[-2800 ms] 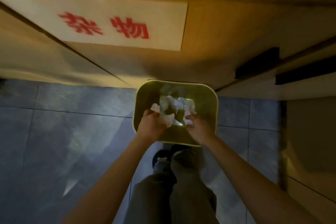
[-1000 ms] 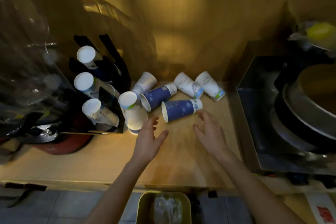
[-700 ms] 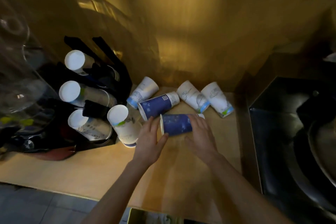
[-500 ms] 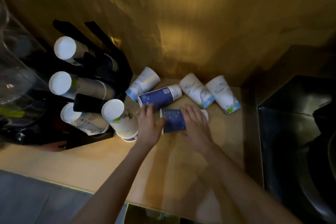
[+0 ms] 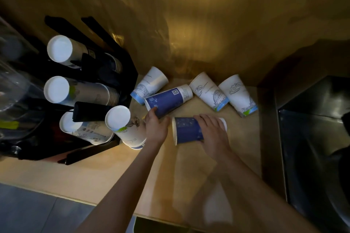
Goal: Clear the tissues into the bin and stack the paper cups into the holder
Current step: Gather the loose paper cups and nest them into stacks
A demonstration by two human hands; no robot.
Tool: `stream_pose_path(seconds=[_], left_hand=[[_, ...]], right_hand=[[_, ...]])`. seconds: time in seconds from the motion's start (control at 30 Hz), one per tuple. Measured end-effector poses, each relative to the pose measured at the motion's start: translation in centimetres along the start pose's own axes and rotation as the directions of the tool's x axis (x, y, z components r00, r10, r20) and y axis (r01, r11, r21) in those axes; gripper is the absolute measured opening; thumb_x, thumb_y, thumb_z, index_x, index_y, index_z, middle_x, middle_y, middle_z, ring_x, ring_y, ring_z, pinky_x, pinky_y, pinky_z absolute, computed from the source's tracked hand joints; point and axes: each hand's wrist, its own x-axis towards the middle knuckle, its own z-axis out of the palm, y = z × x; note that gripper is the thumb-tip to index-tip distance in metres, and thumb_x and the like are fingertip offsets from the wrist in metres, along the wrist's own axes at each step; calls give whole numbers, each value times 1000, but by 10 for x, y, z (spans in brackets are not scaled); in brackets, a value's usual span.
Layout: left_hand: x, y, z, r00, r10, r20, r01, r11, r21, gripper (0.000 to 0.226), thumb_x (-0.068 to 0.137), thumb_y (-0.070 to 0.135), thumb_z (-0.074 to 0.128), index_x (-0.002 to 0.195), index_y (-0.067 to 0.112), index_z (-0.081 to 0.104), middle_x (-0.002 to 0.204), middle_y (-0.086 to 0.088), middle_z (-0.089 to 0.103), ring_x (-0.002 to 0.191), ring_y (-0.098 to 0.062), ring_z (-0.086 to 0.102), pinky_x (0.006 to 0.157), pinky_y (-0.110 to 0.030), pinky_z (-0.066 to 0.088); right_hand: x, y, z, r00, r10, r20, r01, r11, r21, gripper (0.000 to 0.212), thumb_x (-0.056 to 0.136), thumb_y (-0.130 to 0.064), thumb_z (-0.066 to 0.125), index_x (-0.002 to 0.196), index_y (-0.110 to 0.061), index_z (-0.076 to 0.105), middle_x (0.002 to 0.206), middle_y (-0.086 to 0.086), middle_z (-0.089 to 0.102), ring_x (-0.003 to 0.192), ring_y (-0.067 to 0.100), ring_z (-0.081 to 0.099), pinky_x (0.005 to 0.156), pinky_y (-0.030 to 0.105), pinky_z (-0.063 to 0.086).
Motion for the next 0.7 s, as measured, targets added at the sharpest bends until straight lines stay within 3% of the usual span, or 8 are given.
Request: stream_pose_path(seconds=[0.17,0.23,0.33,0.4,0.47,0.53,0.63,0.7], left_hand=[[-2,2,-2,990,59,-128,-51,997,64,42,84,13,59,124,10,47,125,-16,56,114,-31,54,100,-45,43],[-7,6,-4,973,107,-205,-91,992,86,36,84,12,60,119,9,53,117,-15,62,108,-29,57,94,-37,44],[-13,15,-8,947,150,-283,-134,988,74,29,83,6,58,112,7,57,110,-17,65,99,-27,60,83,-32,44],[-14,23,-11,934,175,-313,-168,985,47,26,82,2,56,108,7,58,109,-17,65,91,-20,58,76,-20,42],[-16,31,-15,912,255,-322,-248,967,62,24,82,-1,53,105,5,59,111,-17,63,86,-15,57,68,-5,40],[-21,41,-21,877,362,-315,-346,932,109,23,84,-1,51,105,5,60,111,-16,63,86,-18,61,71,-11,44],[-30,56,-33,792,518,-322,-481,855,193,22,85,1,51,104,6,62,103,-16,65,88,-28,64,77,-30,48],[-39,69,-44,725,613,-314,-574,790,215,22,82,1,52,101,5,63,99,-15,67,87,-25,63,79,-25,47]], right_hand=[[-17,12,-22,989,127,-75,-95,938,333,78,62,-22,79,132,-20,43,128,-3,55,119,15,47,98,27,33],[-26,10,-33,966,251,-54,-189,835,516,80,61,-23,81,130,-24,42,119,-12,51,113,5,44,91,24,39],[-37,4,-39,926,377,1,-276,675,684,83,60,-23,83,129,-28,39,118,-14,48,110,4,47,85,18,45],[-42,-2,-35,905,425,23,-291,578,762,80,58,-17,85,124,-26,40,115,-10,50,105,6,49,75,6,43],[-46,-11,-28,878,478,22,-310,533,788,77,56,-14,85,118,-24,42,108,-7,52,100,7,50,72,8,42],[-48,-20,-19,855,519,22,-341,529,777,77,56,-17,85,120,-21,43,105,-7,52,99,8,49,79,21,43],[-49,-26,-13,844,535,41,-372,528,764,78,57,-22,84,122,-21,41,102,-9,51,97,8,48,82,26,44],[-50,-26,-12,855,517,40,-363,543,757,78,57,-24,84,122,-22,41,102,-9,52,96,9,49,82,27,46]])
